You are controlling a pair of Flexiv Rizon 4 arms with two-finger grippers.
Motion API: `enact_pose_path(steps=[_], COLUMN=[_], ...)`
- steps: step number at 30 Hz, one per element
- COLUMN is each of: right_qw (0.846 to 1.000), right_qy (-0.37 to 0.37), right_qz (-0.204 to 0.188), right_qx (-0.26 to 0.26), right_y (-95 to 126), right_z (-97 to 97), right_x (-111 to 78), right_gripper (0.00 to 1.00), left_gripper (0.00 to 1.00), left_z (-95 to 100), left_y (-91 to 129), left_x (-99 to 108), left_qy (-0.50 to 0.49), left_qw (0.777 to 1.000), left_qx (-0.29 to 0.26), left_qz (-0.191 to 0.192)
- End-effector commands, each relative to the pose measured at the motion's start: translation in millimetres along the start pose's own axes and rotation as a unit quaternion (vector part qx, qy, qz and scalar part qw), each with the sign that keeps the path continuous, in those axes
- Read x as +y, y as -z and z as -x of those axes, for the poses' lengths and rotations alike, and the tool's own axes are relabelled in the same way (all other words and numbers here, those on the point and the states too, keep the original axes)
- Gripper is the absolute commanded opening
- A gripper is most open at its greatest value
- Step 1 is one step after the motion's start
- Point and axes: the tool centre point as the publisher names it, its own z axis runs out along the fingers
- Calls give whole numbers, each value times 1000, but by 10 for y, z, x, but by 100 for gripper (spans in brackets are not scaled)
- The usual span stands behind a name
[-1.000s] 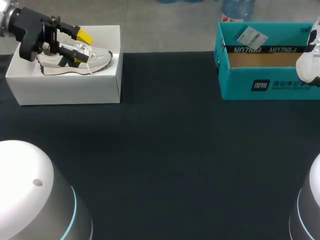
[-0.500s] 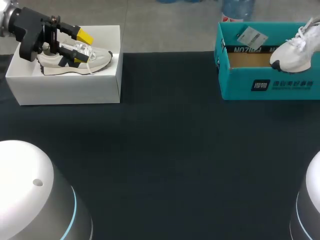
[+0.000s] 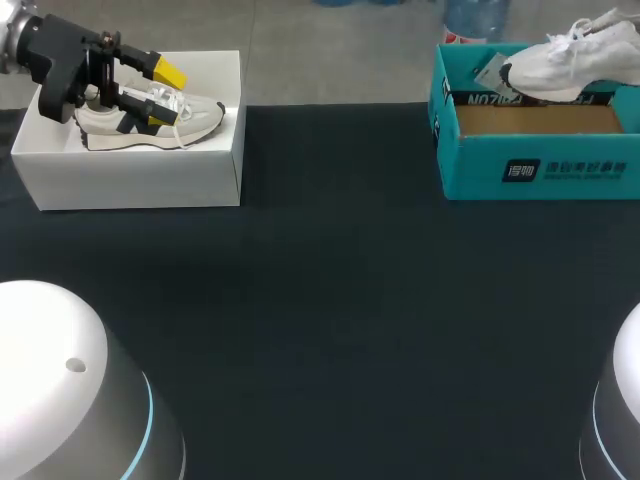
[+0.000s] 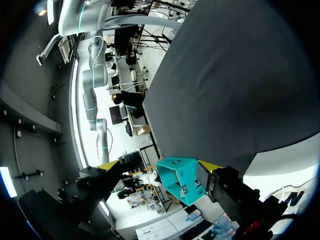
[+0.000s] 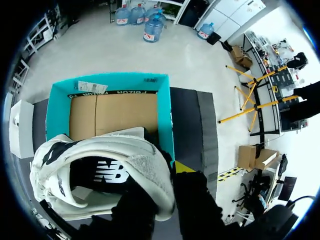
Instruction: Take the shoe out of the shoebox, open the shoe tongue, remove and reinsert the insole, then place the shoe into the shoebox
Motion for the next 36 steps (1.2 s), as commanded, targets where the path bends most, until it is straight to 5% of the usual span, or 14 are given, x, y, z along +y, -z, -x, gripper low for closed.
enact_pose_path(steps=[1,16,23,36], right_qw=[1000,993,994,994], right_qy=[-4,-111,-101,-91], right_qz=[-2,-21,-10,-20], right_qx=[0,-24,-29,-62], right_y=[12,-130,-143,-614], right_z=[3,-1,-69,-316], right_x=[17,-20,-11,-63], right_gripper=[0,0,0,0], left_gripper=[100,100,100,100], left_z=[6,6,6,6], left_y=[1,1,1,1], left_x=[2,2,2,2], left_qy=[0,0,0,0], left_qw=[1000,1000,1000,1000], left_qx=[2,2,2,2], left_qz=[-1,-1,-1,-1])
